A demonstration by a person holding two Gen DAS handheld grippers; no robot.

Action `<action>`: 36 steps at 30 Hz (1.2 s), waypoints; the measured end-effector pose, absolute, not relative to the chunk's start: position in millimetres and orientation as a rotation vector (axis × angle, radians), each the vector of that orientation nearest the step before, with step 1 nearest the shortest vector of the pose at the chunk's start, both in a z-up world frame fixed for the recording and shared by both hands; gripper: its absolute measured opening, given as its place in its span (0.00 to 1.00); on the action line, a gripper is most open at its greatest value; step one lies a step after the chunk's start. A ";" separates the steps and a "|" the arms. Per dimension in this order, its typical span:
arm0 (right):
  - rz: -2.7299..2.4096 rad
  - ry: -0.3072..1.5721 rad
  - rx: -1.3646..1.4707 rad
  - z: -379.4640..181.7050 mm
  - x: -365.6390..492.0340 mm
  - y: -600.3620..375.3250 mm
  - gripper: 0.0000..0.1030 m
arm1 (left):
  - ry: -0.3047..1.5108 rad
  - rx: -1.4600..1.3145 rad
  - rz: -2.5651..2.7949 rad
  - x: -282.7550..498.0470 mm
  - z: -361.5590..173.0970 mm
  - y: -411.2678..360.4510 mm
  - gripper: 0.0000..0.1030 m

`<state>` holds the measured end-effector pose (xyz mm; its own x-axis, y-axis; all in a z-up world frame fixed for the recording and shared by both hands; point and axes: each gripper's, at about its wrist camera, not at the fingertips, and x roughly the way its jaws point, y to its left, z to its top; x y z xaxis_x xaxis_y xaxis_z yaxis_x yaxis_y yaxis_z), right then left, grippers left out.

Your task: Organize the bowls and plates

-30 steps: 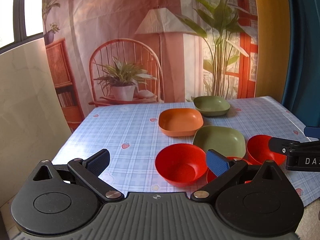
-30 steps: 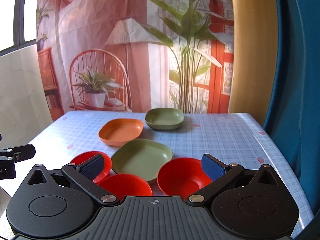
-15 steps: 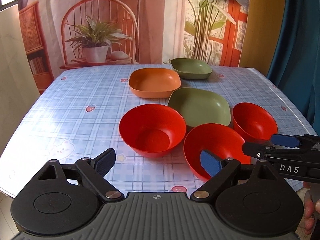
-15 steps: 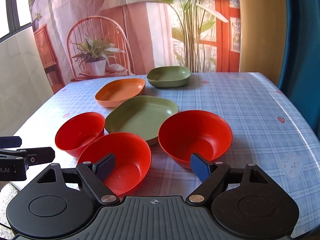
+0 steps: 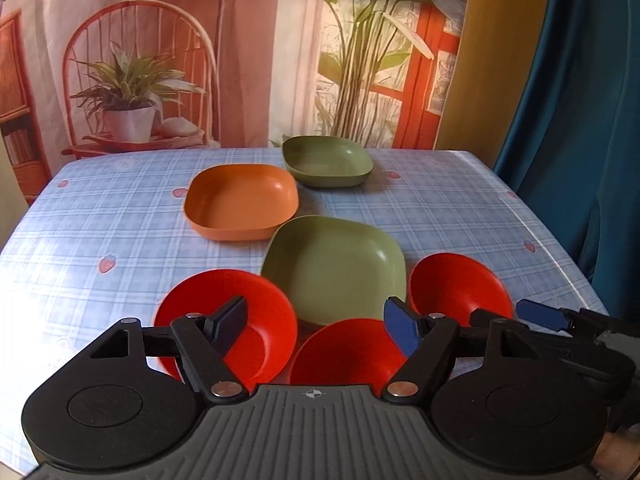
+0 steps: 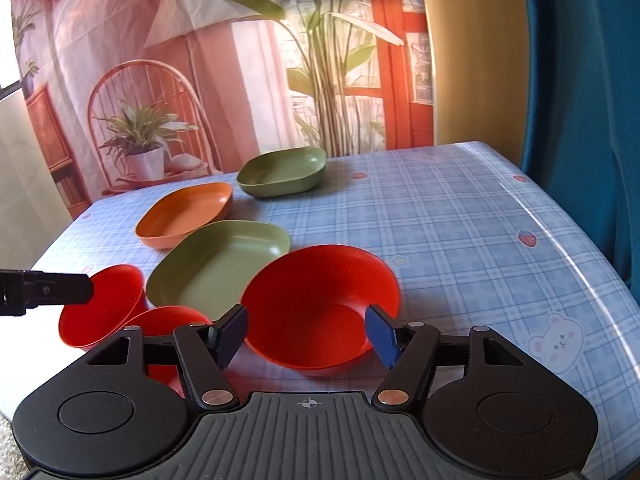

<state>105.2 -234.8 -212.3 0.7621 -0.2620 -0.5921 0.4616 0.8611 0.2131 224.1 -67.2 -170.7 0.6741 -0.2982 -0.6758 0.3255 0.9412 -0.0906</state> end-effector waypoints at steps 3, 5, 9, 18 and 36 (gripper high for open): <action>-0.434 0.576 0.379 -218.8 102.4 -248.0 0.55 | 0.775 0.032 -0.428 238.5 -179.0 -93.1 0.64; -0.448 0.581 0.393 -223.5 101.3 -255.3 0.52 | 0.800 0.027 -0.483 246.5 -188.1 -110.2 0.56; -0.448 0.589 0.439 -234.9 99.6 -266.8 0.44 | 0.846 0.033 -0.526 261.1 -202.8 -132.4 0.50; -0.412 0.590 0.492 -244.4 99.3 -272.8 0.33 | 0.937 0.055 -0.578 280.1 -226.9 -149.0 0.44; -0.362 0.548 0.422 -207.0 108.7 -251.4 0.27 | 0.836 -0.012 -0.592 268.8 -186.3 -117.4 0.35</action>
